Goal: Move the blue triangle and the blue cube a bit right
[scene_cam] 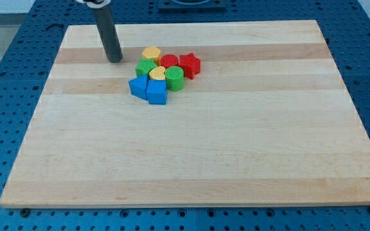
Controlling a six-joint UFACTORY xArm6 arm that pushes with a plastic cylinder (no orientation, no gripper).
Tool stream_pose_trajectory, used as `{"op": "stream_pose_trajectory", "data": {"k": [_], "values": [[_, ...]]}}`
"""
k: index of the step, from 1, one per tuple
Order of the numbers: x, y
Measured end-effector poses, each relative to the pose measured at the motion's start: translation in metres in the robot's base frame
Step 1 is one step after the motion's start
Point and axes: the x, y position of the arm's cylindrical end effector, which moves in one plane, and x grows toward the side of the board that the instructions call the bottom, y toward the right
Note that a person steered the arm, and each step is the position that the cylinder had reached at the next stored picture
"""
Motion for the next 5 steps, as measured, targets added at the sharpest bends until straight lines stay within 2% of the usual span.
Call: {"op": "stream_pose_trajectory", "data": {"k": [1,2,4,5], "values": [[0.038,0.024],[0.038,0.024],[0.083,0.033],[0.082,0.036]]}}
